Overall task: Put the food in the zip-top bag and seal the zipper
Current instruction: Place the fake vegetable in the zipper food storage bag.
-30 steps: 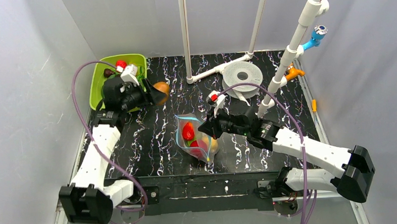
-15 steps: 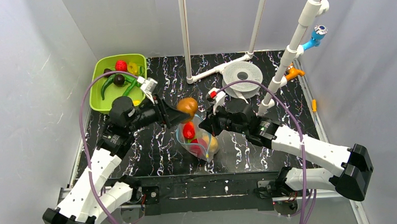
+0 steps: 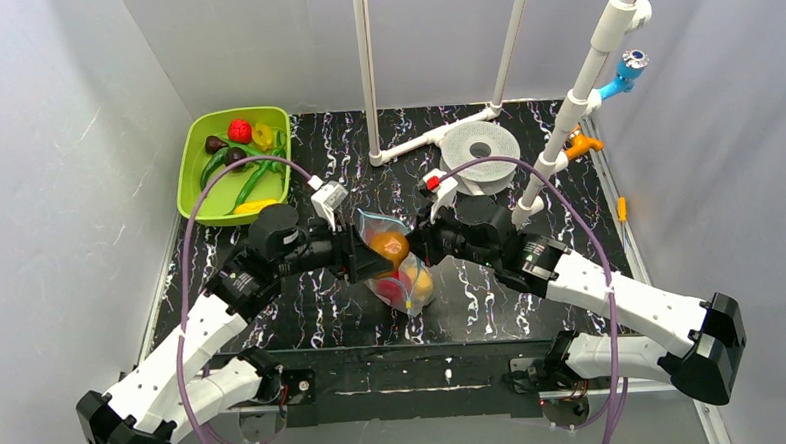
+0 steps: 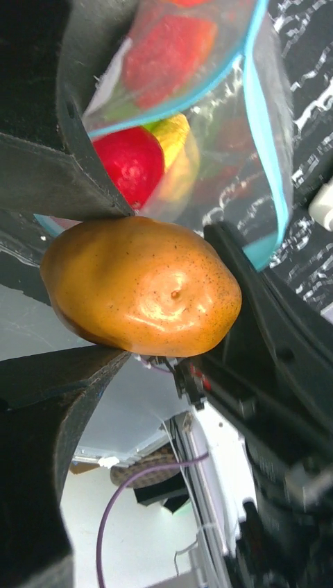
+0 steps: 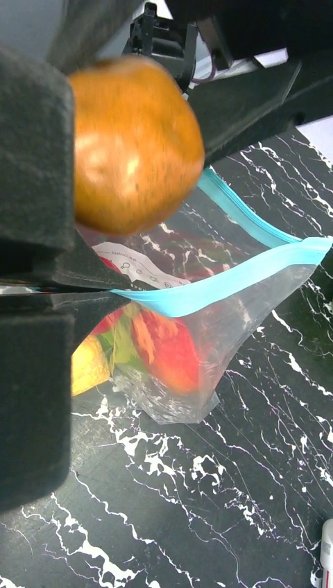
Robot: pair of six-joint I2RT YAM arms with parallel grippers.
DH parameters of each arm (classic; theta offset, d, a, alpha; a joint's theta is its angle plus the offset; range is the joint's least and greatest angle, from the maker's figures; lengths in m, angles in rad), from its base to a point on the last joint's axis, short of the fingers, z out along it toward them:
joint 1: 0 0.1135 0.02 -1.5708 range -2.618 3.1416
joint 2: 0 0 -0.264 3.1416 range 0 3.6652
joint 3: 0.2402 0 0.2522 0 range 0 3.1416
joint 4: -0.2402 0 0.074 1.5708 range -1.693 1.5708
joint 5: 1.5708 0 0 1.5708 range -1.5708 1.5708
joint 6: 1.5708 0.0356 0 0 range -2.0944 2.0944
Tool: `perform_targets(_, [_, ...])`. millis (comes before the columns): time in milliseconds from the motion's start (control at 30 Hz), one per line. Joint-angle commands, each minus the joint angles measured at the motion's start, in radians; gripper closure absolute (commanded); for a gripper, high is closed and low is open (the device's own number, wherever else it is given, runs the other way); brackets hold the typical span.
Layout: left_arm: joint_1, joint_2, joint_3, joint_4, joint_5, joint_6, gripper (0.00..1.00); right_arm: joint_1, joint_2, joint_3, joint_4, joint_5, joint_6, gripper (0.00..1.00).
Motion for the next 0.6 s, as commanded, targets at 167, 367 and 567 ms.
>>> perform_targets(167, [-0.01, 0.052, 0.063, -0.157, -0.129, 0.07, 0.87, -0.002, -0.015, 0.031, 0.041, -0.007, 0.008, 0.99])
perform_targets(367, [-0.01, 0.08, 0.102, -0.23, -0.154, 0.082, 0.55, -0.002, -0.028, 0.012, 0.048, -0.005, 0.008, 0.99])
perform_targets(567, [-0.01, 0.062, 0.112, -0.226, -0.157, 0.067, 0.4, -0.002, -0.023, 0.01, 0.052, -0.018, 0.004, 0.99])
